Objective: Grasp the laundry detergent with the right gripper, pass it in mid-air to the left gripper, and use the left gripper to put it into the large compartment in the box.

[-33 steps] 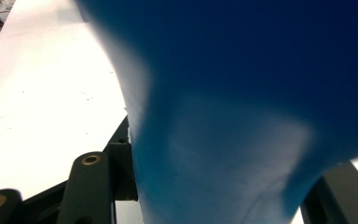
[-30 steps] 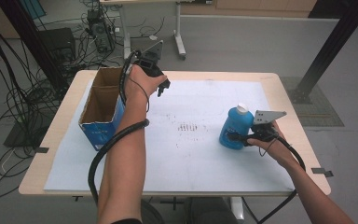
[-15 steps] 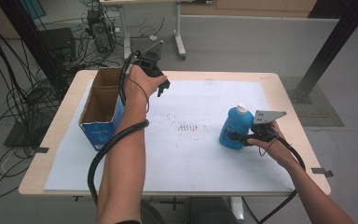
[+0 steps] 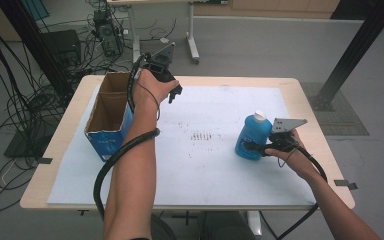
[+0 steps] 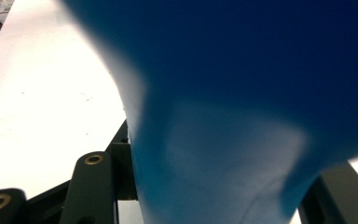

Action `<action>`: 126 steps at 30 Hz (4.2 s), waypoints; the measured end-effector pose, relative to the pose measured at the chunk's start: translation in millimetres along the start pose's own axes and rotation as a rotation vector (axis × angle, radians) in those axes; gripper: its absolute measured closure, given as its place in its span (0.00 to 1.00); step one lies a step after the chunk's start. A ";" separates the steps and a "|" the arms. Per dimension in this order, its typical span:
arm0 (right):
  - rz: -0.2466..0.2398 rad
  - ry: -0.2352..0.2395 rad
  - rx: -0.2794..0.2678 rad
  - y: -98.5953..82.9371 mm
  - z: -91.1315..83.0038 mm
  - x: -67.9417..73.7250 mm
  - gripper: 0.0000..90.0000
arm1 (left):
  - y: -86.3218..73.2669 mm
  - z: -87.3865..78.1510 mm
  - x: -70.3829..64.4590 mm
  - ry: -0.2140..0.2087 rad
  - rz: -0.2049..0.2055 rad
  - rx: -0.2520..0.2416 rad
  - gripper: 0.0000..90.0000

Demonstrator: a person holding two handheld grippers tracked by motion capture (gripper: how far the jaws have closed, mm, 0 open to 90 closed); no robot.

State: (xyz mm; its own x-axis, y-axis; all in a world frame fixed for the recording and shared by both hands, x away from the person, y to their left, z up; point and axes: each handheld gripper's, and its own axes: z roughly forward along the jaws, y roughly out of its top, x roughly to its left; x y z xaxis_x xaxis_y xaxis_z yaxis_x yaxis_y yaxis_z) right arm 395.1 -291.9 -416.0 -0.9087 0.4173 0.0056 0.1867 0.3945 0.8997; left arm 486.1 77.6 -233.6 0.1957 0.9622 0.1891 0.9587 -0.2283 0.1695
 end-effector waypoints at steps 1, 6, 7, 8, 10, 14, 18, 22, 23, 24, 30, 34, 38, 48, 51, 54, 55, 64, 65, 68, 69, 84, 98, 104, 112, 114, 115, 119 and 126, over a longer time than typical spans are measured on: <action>0.000 0.000 0.000 0.0 0.0 0.0 0.48 | 0.1 -0.3 0.1 0.000 0.000 -0.001 0.06; 0.000 0.000 0.001 0.1 -0.1 0.1 0.48 | 0.7 -1.5 0.0 0.000 0.000 -0.004 0.06; 0.000 -0.001 0.001 0.2 -0.1 0.1 0.48 | 0.7 -1.6 -0.2 -0.001 -0.001 -0.005 0.06; 0.000 -0.001 0.002 0.2 -0.1 0.2 0.48 | 0.8 -1.7 -0.2 -0.001 0.000 -0.005 0.06; -0.001 -0.001 0.001 0.1 -0.1 0.1 0.48 | 0.8 -1.6 -0.4 0.001 0.001 -0.005 0.06; -0.001 -0.001 0.002 0.2 -0.1 0.1 0.49 | 0.7 -1.2 -0.7 0.001 0.002 -0.003 0.06; -0.002 0.000 0.002 0.2 -0.1 0.1 0.49 | 0.6 -0.8 -0.6 0.001 0.002 -0.002 0.06; -0.001 0.000 0.002 0.2 -0.1 0.0 0.49 | 0.8 -1.0 -0.7 0.001 0.001 -0.003 0.06; -0.002 0.000 0.002 0.2 -0.1 0.0 0.49 | 1.0 -1.1 -0.9 0.000 0.002 -0.004 0.06; -0.002 0.000 0.002 0.2 -0.1 0.0 0.49 | 1.0 -1.1 -1.1 0.001 0.003 -0.005 0.06; -0.004 -0.001 0.001 0.2 0.0 0.1 0.49 | 1.5 -1.0 -2.7 -0.003 0.006 -0.005 0.06; -0.005 -0.001 0.001 0.2 -0.1 0.2 0.49 | 1.7 -1.3 -2.8 -0.003 0.005 -0.005 0.06; -0.005 -0.001 0.000 0.1 -0.1 0.1 0.49 | 1.9 -1.4 -2.9 -0.003 0.008 -0.006 0.06; -0.005 -0.002 0.000 0.2 -0.1 0.3 0.49 | 2.1 -1.7 -3.3 -0.004 0.010 -0.007 0.06; -0.004 -0.002 0.000 0.1 -0.1 0.3 0.49 | 2.1 -2.1 -3.3 -0.004 0.009 -0.008 0.06; -0.004 -0.002 0.000 0.1 -0.1 0.3 0.49 | 2.2 -2.0 -3.5 -0.004 0.011 -0.008 0.06; -0.004 -0.002 0.000 0.1 -0.1 0.3 0.49 | 2.2 -1.9 -3.5 -0.004 0.011 -0.008 0.06; -0.002 -0.001 0.000 0.2 -0.1 0.1 0.49 | 2.0 -0.5 -3.9 0.000 0.013 -0.003 0.06; -0.002 -0.001 0.000 0.2 -0.1 0.1 0.49 | 2.0 -0.4 -4.1 -0.001 0.013 -0.005 0.06; -0.002 -0.001 0.001 0.2 -0.1 0.1 0.49 | 2.3 -0.6 -4.6 -0.001 0.012 -0.008 0.06; -0.003 -0.001 0.001 0.2 -0.1 0.2 0.49 | 2.5 -1.0 -4.5 -0.002 0.013 -0.006 0.06; -0.009 -0.004 0.000 0.2 -0.2 0.7 0.49 | 3.8 -1.0 -5.1 -0.010 0.012 -0.010 0.06; 0.003 -0.004 0.022 5.8 -0.8 4.1 0.49 | 2.8 -9.0 -3.9 -0.032 0.029 -0.026 0.06; 0.018 -0.013 0.029 14.6 -6.1 3.8 0.49 | 0.0 -16.0 -4.3 -0.051 0.058 -0.035 0.06; 0.049 -0.021 0.046 36.1 -9.9 -0.1 0.49 | -3.2 -30.7 -0.4 -0.091 0.147 -0.046 0.07; 0.057 -0.022 0.051 43.7 -9.3 -1.9 0.49 | -3.5 -34.8 -0.9 -0.097 0.173 -0.045 0.07; 0.058 -0.023 0.053 46.9 -8.9 -2.5 0.49 | -3.3 -38.0 -0.9 -0.100 0.190 -0.050 0.07; 0.075 -0.013 0.047 62.4 -6.1 -6.6 0.49 | -1.3 -50.9 2.0 -0.119 0.259 -0.051 0.07; 0.101 -0.003 0.056 92.7 2.3 -19.4 0.49 | 4.1 -72.9 5.7 -0.127 0.356 -0.071 0.06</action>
State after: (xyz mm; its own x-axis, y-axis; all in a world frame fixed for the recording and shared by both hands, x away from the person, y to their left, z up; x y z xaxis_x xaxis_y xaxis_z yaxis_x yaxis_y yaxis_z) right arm 430.9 -261.5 -333.7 -0.8832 0.4596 0.0932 0.2975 0.3957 0.8689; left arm 476.1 71.4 -161.3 0.5417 0.8308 0.1277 0.8106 -0.5565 0.1822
